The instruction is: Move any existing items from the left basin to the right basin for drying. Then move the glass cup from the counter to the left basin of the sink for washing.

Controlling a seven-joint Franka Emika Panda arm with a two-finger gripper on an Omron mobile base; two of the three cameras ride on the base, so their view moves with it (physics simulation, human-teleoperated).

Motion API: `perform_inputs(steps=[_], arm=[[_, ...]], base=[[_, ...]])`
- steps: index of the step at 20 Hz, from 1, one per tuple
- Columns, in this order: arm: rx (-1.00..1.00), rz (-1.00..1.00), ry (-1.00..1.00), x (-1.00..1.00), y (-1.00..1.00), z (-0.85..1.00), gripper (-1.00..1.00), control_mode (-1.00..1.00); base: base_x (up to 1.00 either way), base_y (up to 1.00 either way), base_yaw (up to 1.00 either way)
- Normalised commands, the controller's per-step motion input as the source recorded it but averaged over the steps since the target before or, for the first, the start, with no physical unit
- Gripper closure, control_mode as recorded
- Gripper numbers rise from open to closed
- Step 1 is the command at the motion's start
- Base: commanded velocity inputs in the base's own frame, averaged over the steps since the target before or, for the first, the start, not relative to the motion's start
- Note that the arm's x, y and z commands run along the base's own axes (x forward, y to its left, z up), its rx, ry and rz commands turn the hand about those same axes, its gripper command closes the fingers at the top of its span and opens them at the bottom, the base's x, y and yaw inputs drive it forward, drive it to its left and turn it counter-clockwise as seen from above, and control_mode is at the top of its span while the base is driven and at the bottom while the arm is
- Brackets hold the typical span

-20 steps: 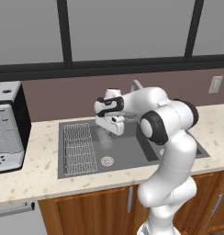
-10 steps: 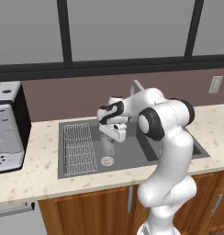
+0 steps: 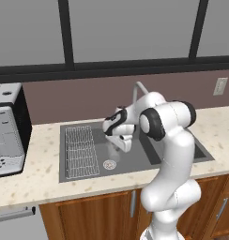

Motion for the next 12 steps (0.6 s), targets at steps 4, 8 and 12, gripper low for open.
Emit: perform_inputs(steps=[4, 8, 12], arm=[[-0.02, -0.01, -0.1, 0.22, -0.08, -0.34, 1.0, -1.0], [-0.03, -0.02, -0.09, 0.25, -0.04, -0.32, 1.0, -1.0], [-0.01, -0.01, -0.08, 0.25, -0.04, -0.32, 1.0, -1.0]], base=[[0.0, 0.0, 0.0], [0.0, 0.0, 0.0], [0.0, 0.0, 0.0]])
